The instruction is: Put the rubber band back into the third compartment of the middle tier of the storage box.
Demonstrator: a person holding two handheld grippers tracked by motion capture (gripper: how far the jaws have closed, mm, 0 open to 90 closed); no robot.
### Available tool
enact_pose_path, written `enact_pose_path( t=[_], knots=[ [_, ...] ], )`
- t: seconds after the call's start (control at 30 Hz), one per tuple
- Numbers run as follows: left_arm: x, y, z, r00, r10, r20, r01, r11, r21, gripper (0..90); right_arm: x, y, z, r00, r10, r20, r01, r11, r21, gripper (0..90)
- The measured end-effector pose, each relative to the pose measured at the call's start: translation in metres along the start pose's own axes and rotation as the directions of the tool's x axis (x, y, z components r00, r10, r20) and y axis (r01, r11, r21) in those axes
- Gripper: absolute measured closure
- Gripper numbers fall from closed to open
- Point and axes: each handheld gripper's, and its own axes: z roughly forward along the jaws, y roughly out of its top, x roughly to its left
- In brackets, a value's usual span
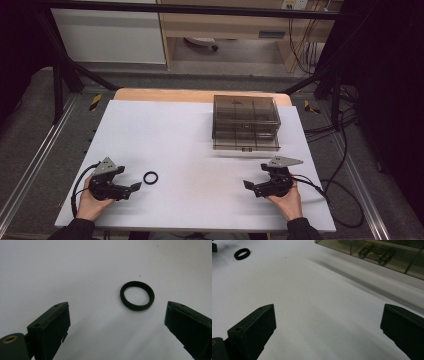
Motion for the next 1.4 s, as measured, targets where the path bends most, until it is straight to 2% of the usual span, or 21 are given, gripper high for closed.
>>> enact_pose_path(
  t=[0.17, 0.6, 1.0, 1.4],
  knots=[
    [-0.001, 0.0, 0.0, 1.0, 0.004, 0.001, -0.004, 1.0, 0.001, 6.1, 0.006, 0.005, 0.007, 0.9999, -0.012, -0.002, 0.012, 1.0, 0.007, 0.8],
    [-0.001, 0.0, 0.0, 1.0, -0.002, 0.001, 0.002, 1.0, -0.003, 6.1, 0.015, 0.013, 0.017, 0.9997, -0.001, -0.026, 0.001, 1.0, 0.001, 1.0],
    [-0.001, 0.0, -0.001, 1.0, -0.001, 0.0, 0.001, 1.0, -0.002, 6.1, 0.03, 0.026, 0.032, 0.9987, -0.036, -0.037, 0.037, 0.999, 0.014, 1.1],
    [0.0, -0.001, -0.002, 1.0, 0.002, 0.0, -0.002, 1.0, 0.001, 6.1, 0.047, 0.041, 0.051, 0.9969, -0.047, -0.063, 0.048, 0.999, 0.019, 1.3]
  ],
)
